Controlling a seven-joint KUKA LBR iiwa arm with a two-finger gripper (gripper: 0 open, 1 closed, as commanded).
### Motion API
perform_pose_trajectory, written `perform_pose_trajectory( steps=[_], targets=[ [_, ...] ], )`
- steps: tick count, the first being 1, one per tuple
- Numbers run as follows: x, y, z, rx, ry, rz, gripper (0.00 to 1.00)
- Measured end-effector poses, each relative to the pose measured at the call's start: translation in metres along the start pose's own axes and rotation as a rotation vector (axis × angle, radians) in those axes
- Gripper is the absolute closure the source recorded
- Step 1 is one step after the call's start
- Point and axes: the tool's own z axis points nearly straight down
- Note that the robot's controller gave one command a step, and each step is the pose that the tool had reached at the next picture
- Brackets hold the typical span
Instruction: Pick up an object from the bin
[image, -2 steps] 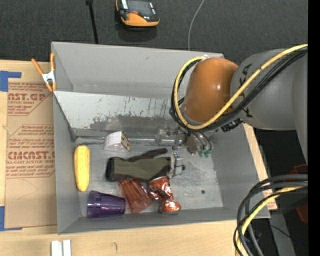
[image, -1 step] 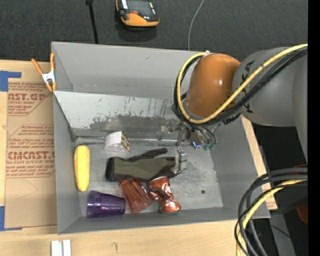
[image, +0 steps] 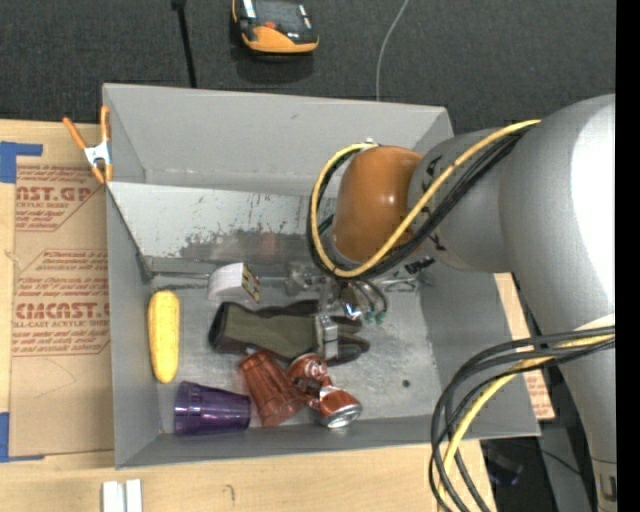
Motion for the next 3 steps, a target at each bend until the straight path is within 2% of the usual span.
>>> perform_pose_trajectory(
  steps=[1, 3],
  targets=[
    [0.0044, -0.0089, -0.0020, -0.001, 0.001, -0.116, 1.00],
    [0.0044, -0.0085, -0.0024, -0.001, 0.001, -0.116, 1.00]
  ],
)
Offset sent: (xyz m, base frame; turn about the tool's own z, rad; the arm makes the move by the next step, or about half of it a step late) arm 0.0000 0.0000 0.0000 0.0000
